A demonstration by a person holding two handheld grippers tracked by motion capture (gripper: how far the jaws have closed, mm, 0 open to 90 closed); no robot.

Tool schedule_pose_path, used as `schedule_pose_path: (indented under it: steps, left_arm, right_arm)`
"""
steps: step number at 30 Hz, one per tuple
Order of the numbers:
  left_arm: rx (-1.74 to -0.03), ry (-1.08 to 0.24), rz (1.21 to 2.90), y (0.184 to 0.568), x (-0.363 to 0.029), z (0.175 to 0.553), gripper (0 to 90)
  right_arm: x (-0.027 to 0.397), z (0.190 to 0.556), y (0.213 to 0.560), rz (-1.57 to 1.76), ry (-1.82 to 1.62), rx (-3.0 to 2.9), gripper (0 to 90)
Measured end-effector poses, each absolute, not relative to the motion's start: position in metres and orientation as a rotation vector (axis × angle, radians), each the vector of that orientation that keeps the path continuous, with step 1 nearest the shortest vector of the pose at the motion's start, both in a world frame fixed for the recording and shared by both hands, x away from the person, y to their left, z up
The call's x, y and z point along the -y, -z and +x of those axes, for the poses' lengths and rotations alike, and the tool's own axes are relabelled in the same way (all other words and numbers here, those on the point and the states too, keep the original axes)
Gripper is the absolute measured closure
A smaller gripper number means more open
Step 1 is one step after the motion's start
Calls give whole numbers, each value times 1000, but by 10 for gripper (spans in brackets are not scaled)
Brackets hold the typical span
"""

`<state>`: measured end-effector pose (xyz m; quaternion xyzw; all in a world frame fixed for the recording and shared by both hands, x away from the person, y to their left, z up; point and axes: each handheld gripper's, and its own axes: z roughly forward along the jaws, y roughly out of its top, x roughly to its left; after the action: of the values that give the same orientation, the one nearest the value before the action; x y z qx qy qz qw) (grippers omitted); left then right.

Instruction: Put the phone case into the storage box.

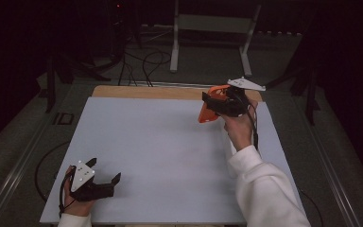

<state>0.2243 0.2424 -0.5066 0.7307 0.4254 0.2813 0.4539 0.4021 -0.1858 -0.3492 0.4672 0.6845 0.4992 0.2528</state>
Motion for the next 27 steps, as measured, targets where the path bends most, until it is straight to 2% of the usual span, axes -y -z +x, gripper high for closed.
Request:
schedule_pose_path:
  steps: [27]
  left_arm:
    - [-1050, -697, 1803, 507, -242, 224, 5]
  right_arm:
    - [195, 421, 351, 1320, -1298, -1822, 161]
